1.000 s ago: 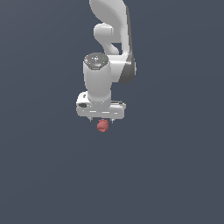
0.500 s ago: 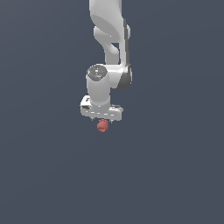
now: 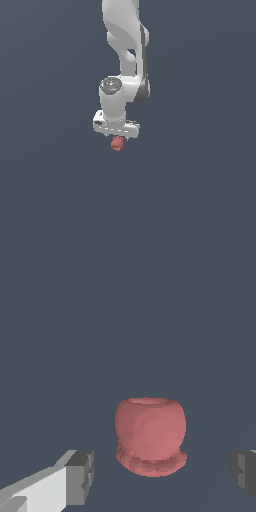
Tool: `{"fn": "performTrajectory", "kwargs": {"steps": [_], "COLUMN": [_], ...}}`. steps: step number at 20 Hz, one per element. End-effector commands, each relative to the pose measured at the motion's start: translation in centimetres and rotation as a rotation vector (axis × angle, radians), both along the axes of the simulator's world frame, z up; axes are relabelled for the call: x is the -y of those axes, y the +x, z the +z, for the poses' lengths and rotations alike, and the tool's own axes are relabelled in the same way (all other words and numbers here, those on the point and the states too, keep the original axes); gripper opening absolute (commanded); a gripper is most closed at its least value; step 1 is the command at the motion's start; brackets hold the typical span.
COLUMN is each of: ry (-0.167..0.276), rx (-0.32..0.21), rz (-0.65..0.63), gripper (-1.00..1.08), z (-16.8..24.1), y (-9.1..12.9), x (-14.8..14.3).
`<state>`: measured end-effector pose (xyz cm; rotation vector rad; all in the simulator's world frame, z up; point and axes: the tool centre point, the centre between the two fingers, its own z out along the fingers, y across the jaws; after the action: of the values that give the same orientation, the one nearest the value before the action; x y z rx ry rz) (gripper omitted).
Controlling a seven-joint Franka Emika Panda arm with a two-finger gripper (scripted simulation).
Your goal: Pick up the object and move it to a goal position.
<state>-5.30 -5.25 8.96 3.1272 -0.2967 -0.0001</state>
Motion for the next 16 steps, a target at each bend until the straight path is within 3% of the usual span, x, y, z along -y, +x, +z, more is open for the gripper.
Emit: {"fn": "performTrajectory", "kwargs": {"steps": [1,15,16], "ry": [0.000,0.000,0.000], "rx": [0.000,0.000,0.000], "rz": [0.000,-0.003,-0.003], "gripper": [1.00,1.00,-1.00], "z": [-0.4,-5.0,-5.0], "y": [0.0,-0.1,-0.1], "x": [0.0,0.0,0.0]}}
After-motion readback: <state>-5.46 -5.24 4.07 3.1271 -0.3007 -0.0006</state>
